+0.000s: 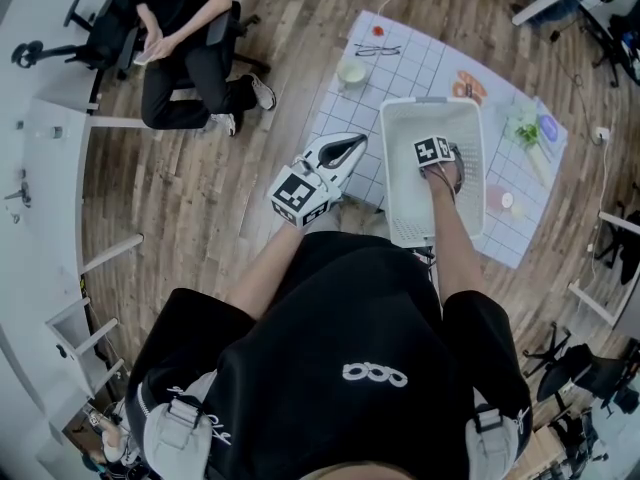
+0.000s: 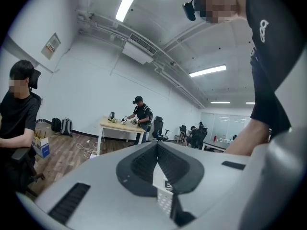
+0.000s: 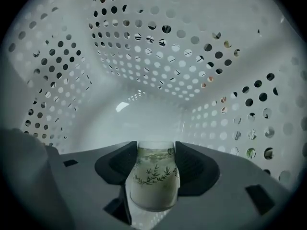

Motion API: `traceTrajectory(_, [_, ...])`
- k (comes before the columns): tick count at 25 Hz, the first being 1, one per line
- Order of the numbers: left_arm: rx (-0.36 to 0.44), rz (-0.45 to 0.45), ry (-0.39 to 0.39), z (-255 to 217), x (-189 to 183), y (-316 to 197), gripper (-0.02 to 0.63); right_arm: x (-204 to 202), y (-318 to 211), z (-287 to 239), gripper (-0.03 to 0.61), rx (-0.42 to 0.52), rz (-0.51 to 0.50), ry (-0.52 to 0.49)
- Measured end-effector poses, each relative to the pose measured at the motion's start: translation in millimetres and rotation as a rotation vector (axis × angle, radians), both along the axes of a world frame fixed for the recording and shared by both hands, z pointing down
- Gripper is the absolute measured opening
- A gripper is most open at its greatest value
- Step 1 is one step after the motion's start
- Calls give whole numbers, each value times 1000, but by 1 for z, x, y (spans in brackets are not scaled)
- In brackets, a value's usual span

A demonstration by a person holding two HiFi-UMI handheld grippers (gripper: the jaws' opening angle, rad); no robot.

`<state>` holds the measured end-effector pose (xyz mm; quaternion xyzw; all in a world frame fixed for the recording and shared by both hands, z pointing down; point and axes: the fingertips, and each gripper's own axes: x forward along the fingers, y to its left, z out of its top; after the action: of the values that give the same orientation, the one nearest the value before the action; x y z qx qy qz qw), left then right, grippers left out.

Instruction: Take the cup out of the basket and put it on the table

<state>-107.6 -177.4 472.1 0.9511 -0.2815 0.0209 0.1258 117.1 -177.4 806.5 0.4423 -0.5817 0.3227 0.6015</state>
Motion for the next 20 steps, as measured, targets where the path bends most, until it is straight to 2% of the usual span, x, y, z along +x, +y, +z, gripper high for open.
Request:
traceTrajectory(5, [3,1,0,-2,1,3,6,0,0,-2,242,4,0,1])
traceTrajectory(8, [10,-4,1,-4,-1,7,6,-2,0,-13,242,46,6,-21])
traceTrajectory(17, [32,-9,-5,-9,-3,14,6,-21,-4,-97,242,280,22,-164])
traceTrajectory(20, [40,-5,-4,-11,-1,17,6,-35,-5,-131,242,408,-9,-274])
